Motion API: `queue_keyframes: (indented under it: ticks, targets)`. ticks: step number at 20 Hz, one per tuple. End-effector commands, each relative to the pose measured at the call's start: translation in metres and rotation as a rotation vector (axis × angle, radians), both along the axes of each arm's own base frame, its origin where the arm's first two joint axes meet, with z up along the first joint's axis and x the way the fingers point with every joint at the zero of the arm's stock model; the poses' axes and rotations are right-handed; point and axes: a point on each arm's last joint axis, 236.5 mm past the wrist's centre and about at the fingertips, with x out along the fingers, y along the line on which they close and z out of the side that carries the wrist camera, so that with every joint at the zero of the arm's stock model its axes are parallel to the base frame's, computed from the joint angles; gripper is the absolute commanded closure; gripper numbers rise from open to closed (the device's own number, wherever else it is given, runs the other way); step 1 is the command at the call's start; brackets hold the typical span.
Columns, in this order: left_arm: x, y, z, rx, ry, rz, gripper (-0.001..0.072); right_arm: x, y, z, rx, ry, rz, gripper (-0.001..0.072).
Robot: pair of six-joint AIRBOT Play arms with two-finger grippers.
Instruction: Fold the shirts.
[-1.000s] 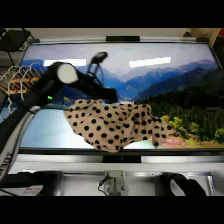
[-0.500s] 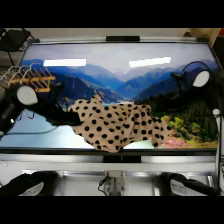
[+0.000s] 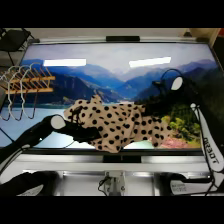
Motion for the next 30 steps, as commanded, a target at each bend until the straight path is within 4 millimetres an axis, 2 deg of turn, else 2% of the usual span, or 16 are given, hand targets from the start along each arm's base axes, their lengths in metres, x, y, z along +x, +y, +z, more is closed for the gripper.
queue_keyframes:
  ticks: [1, 2, 3, 4, 5, 7, 9, 11, 14, 17, 19, 20, 22, 24, 27, 30]
  targets:
    - [0.006, -0.007, -0.013, -0.008, -0.004, 0.034, 0.0515, -0.001, 0.010, -0.018, 0.019, 0.034, 0.013, 0.0024]
    - [0.008, -0.007, -0.011, -0.011, -0.022, 0.025, 0.0627, 0.000, 0.013, -0.020, 0.031, 0.039, 0.007, 0.0027]
    - [0.012, -0.009, -0.008, -0.016, -0.054, -0.004, 0.0659, 0.000, 0.019, -0.021, 0.053, 0.047, 0.000, 0.0078]
    - [0.015, -0.012, -0.003, -0.024, -0.086, -0.037, 0.0659, 0.000, 0.024, -0.020, 0.078, 0.049, -0.002, 0.0302]
    - [0.022, -0.013, 0.006, -0.025, -0.131, -0.078, 0.0660, 0.000, 0.029, -0.018, 0.100, 0.051, -0.009, 0.0617]
    - [0.043, -0.003, 0.035, 0.025, -0.231, -0.157, 0.0661, 0.004, 0.036, -0.004, 0.135, 0.022, -0.002, 0.0636]
    - [0.075, 0.023, 0.092, 0.132, -0.394, -0.261, 0.0661, 0.020, 0.035, 0.037, 0.136, -0.114, 0.047, 0.0636]
    - [0.108, 0.057, 0.183, 0.248, -0.591, -0.273, 0.0661, 0.042, 0.031, 0.116, 0.117, -0.346, 0.095, 0.0636]
    - [0.114, 0.079, 0.362, 0.219, -0.959, -0.165, 0.0661, 0.043, 0.029, 0.286, 0.121, -0.792, 0.113, 0.0636]
    - [0.065, 0.088, 0.509, 0.042, -1.261, -0.014, 0.0661, -0.018, 0.034, 0.432, 0.196, -1.162, 0.089, 0.0637]
    - [0.029, 0.098, 0.562, -0.052, -1.397, 0.036, 0.0661, -0.073, 0.030, 0.495, 0.235, -1.335, 0.049, 0.0636]
    - [0.016, 0.105, 0.574, -0.080, -1.433, 0.064, 0.0661, -0.099, 0.026, 0.518, 0.255, -1.401, 0.016, 0.0637]
    - [0.014, 0.126, 0.572, -0.033, -1.443, 0.134, 0.0660, -0.141, 0.020, 0.542, 0.289, -1.476, -0.036, 0.0636]
    - [0.031, 0.152, 0.557, 0.096, -1.433, 0.205, 0.0661, -0.159, 0.011, 0.540, 0.290, -1.455, -0.100, 0.0636]
    - [0.073, 0.168, 0.536, 0.280, -1.418, 0.234, 0.0661, -0.157, 0.002, 0.496, 0.231, -1.262, -0.146, 0.0636]
    - [0.131, 0.149, 0.491, 0.390, -1.327, 0.150, 0.0660, -0.132, 0.002, 0.419, 0.163, -0.904, -0.161, 0.0637]
